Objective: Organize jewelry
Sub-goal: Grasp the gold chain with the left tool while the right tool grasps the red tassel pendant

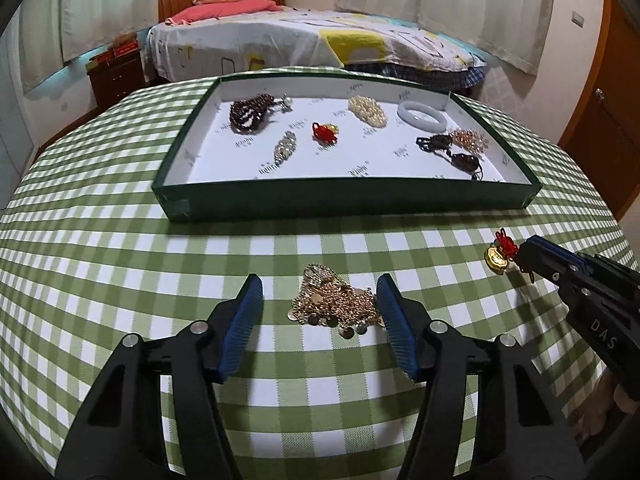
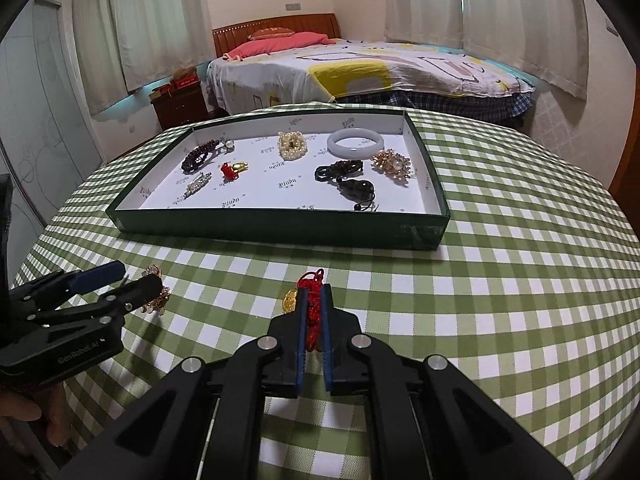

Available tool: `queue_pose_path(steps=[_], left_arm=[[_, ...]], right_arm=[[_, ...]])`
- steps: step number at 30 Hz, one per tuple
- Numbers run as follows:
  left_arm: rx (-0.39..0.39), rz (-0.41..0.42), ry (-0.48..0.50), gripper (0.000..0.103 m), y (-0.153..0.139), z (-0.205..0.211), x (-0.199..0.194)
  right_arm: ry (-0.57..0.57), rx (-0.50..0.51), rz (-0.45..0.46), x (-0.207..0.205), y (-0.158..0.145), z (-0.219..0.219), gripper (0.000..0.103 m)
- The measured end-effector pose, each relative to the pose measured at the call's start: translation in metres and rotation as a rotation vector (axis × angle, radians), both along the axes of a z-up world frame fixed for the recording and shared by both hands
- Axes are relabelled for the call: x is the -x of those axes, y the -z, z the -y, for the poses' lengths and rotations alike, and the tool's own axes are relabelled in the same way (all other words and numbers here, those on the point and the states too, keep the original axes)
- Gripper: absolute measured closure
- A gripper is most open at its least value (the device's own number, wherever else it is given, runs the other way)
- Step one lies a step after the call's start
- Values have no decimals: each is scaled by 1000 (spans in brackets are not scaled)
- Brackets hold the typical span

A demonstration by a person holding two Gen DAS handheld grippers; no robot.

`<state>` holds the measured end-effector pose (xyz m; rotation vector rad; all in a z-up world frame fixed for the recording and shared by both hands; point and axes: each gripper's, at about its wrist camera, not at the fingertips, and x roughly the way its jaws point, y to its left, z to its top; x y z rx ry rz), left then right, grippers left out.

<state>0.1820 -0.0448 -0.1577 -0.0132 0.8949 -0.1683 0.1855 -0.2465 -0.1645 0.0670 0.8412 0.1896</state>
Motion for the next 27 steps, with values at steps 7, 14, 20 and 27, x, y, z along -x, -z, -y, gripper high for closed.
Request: queue_pose_path(steps=[7, 14, 20, 27], left_arm=[[30, -13, 12, 67, 2, -2, -1], [47, -6, 47, 83, 0, 1, 0], [49, 23, 44, 87, -5, -2, 6], [45, 56, 38, 87, -10, -6, 13]], right_arm=[[0, 0, -2, 0, 0, 0, 96], [0, 0, -2, 0, 1, 0, 96], [0, -2, 2, 0, 0, -1, 96], [3, -7, 7, 1, 0, -1, 96]])
